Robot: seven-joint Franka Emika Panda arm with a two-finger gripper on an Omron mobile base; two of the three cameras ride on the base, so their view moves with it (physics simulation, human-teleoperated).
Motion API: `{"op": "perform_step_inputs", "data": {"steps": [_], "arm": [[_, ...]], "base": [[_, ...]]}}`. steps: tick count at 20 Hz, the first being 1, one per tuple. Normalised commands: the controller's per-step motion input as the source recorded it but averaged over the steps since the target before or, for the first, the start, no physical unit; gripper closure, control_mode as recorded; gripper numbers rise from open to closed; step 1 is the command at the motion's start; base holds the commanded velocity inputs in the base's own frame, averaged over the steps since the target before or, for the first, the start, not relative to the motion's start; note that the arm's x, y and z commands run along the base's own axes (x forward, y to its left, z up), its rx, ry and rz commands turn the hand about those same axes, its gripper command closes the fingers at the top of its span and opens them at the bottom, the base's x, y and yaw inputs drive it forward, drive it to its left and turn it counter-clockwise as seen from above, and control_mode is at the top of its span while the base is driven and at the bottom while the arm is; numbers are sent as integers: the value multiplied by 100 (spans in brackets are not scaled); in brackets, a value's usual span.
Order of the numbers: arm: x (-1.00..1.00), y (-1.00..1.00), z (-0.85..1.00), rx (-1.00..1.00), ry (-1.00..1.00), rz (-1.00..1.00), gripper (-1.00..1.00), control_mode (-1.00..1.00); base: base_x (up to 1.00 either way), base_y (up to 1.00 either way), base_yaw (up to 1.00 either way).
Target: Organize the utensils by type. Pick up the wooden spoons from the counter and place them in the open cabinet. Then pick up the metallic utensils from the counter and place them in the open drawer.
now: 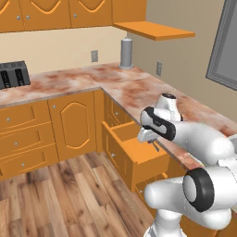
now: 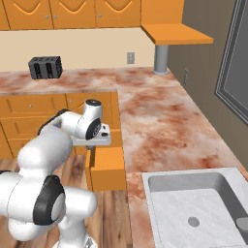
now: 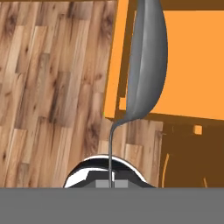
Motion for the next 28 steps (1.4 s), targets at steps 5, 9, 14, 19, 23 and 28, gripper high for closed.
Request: {"op": "perform_step_inputs", "data": {"steps": [5, 9, 14, 19, 23, 28], "arm": [[78, 0, -77, 0, 3, 0, 100, -100], [65, 0, -63, 0, 0, 0, 100, -100], [55, 6, -58, -1, 0, 0, 100, -100], [21, 24, -48, -3, 0, 0, 100, -100], [0, 61, -42, -7, -2, 0, 100, -100], [0, 74, -38, -10, -2, 0, 100, -100]], "base": [[0, 0, 0], [0, 0, 0], [0, 0, 0], [0, 0, 0], [0, 0, 0], [0, 0, 0]]}}
